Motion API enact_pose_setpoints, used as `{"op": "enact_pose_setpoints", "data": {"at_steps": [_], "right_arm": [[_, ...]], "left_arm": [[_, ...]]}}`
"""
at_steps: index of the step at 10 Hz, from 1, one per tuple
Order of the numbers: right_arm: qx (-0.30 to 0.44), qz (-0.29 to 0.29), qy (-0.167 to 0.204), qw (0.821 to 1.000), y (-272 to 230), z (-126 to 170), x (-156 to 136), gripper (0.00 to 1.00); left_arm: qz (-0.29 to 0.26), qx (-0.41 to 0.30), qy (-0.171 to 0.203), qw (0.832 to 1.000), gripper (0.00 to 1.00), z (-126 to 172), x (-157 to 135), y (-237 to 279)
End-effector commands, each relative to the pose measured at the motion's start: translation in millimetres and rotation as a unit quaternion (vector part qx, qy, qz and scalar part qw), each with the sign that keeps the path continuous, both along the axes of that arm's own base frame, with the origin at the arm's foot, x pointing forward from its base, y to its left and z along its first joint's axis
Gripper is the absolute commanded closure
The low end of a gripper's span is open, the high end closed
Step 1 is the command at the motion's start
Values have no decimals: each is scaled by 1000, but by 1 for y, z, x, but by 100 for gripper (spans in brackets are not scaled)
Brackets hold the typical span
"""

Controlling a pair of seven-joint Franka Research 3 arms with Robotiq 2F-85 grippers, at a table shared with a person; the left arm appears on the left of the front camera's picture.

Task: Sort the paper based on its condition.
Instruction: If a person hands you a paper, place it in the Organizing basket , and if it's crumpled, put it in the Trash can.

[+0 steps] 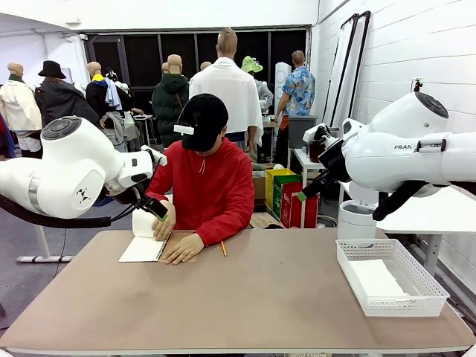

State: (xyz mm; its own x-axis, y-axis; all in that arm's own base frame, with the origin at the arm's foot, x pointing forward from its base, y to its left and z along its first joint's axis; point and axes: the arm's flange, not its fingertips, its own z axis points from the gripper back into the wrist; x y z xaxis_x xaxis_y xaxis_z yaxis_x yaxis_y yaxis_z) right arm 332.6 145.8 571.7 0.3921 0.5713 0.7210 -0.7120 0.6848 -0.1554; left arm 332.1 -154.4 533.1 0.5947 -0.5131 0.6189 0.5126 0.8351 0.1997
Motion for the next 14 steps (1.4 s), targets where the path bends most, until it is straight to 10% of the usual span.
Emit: {"op": "enact_pose_setpoints", "data": {"at_steps": [1, 14], "right_arm": [[-2, -3, 0, 1000, 0, -1, 1, 0], [-2, -3, 0, 1000, 0, -1, 1, 0]], "left_arm": [[0, 1, 0, 1000, 0, 0, 0, 0], [0, 1, 0, 1000, 0, 0, 0, 0]]}}
